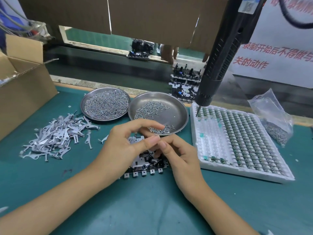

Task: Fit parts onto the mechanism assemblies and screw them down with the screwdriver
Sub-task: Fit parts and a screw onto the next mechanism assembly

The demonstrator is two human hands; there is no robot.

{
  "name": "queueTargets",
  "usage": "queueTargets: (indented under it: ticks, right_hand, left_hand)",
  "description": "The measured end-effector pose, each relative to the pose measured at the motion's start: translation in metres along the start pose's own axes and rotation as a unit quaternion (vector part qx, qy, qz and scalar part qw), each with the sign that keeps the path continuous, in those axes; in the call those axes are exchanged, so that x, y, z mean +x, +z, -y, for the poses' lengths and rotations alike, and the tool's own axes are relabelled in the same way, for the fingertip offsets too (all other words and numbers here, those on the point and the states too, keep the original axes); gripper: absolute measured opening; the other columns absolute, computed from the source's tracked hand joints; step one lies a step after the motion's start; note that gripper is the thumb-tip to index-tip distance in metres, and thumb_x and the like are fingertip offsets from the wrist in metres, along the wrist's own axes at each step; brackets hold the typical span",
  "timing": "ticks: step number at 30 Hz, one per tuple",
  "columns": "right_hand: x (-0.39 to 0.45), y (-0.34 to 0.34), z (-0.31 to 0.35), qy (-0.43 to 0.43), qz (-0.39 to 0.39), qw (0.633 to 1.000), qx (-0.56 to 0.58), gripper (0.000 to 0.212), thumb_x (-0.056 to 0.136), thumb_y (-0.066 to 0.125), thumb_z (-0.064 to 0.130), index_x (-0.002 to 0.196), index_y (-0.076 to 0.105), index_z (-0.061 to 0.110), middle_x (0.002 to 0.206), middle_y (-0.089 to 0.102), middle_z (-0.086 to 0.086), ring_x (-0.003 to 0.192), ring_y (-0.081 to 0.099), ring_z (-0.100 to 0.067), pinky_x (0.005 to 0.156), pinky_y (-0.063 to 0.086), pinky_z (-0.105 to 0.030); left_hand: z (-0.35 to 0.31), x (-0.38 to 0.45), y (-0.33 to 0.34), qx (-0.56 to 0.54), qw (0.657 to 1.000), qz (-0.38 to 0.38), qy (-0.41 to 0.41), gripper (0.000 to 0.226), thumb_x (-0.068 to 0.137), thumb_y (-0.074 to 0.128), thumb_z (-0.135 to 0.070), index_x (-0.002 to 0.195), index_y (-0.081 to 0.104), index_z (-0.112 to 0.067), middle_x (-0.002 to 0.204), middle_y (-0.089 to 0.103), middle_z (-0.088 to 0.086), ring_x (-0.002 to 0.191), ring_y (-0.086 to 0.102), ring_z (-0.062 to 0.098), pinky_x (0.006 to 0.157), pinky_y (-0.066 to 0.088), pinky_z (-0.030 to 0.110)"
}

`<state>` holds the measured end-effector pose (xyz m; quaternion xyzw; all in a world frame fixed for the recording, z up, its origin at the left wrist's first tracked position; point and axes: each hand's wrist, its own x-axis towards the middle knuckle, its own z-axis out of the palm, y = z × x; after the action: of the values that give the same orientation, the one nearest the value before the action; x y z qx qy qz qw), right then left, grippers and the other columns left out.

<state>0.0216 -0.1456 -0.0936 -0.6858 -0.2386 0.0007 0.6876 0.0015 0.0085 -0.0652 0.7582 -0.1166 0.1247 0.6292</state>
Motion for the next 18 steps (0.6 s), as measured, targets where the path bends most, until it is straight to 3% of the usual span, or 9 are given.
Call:
queueTargets:
  ticks: [5,11,18]
  right_hand:
    - [-0.0007,0.0018,-0.0016,-0.022,-0.017,0.999,-0.037,0.017,0.091,0.053,0.023,0.082,0.059,0.010,0.072,0.062,0.009,0.069,0.056,-0.007,0.068,0.047,-0.026]
    - [-0.0012,0.0016,-0.0019,-0.038,-0.018,0.998,-0.049,0.013,0.093,0.050,0.019,0.083,0.058,0.015,0.073,0.061,0.013,0.069,0.057,-0.006,0.068,0.044,-0.017]
    - [-0.0015,0.0021,-0.0018,-0.060,-0.026,0.992,-0.107,0.021,0.095,0.046,0.034,0.085,0.058,0.021,0.077,0.061,0.003,0.073,0.057,-0.017,0.069,0.048,-0.038]
  left_hand:
    - [0.0004,0.0000,0.0035,-0.027,1.000,0.001,0.002,0.023,0.079,0.068,-0.023,0.099,0.067,-0.035,0.078,0.070,-0.001,0.077,0.064,0.004,0.069,0.047,0.013]
    - [-0.0002,-0.0009,0.0052,-0.025,1.000,0.004,0.011,0.025,0.081,0.066,-0.023,0.102,0.066,-0.037,0.082,0.069,-0.001,0.080,0.064,0.004,0.072,0.046,0.011]
    - [0.0019,0.0054,-0.0024,-0.019,0.999,0.034,-0.014,0.027,0.079,0.066,-0.026,0.103,0.067,-0.038,0.082,0.070,-0.006,0.080,0.064,0.005,0.070,0.050,0.021]
